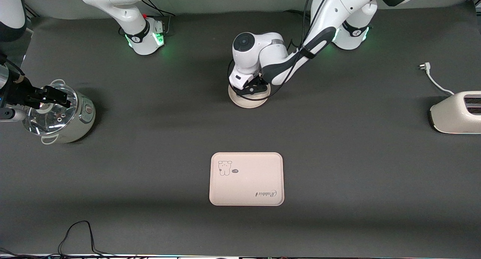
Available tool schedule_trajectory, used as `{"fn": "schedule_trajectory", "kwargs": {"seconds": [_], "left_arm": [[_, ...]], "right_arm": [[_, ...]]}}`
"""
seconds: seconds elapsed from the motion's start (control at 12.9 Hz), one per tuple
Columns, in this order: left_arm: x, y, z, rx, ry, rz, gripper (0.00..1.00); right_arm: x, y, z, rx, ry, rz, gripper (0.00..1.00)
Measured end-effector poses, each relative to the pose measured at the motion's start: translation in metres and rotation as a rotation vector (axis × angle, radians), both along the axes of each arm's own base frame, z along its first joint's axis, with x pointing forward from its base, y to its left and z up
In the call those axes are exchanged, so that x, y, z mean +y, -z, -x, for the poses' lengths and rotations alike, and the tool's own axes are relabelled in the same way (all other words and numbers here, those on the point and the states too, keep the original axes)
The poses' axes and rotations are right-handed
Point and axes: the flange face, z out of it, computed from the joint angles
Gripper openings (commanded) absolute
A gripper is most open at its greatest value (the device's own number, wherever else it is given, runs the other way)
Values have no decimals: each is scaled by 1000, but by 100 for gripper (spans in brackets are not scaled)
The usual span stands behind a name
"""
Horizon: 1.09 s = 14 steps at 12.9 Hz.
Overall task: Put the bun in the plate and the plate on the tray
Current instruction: 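Withdraw the left gripper while the right gripper moves toward the plate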
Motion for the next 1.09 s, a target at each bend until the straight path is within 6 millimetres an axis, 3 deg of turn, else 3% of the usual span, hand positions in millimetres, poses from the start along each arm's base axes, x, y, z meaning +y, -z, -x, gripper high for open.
{"fn": "schedule_trajectory", "kwargs": {"seconds": [0.39,0.54,0.78,0.93,1.09], "left_arm": [[0,-2,-4,-7,-4,3,100],[3,-13,-27,-28,4,10,100],[39,-50,-104,-72,26,-1,100],[96,-82,-174,-109,65,18,100],[168,-116,-233,-122,61,53,100]], "right_arm": [[9,1,0,5,-11,0,100],[29,5,2,14,3,3,100],[74,13,12,35,14,12,100],[98,17,17,43,11,15,100],[108,20,20,48,21,0,100]]}}
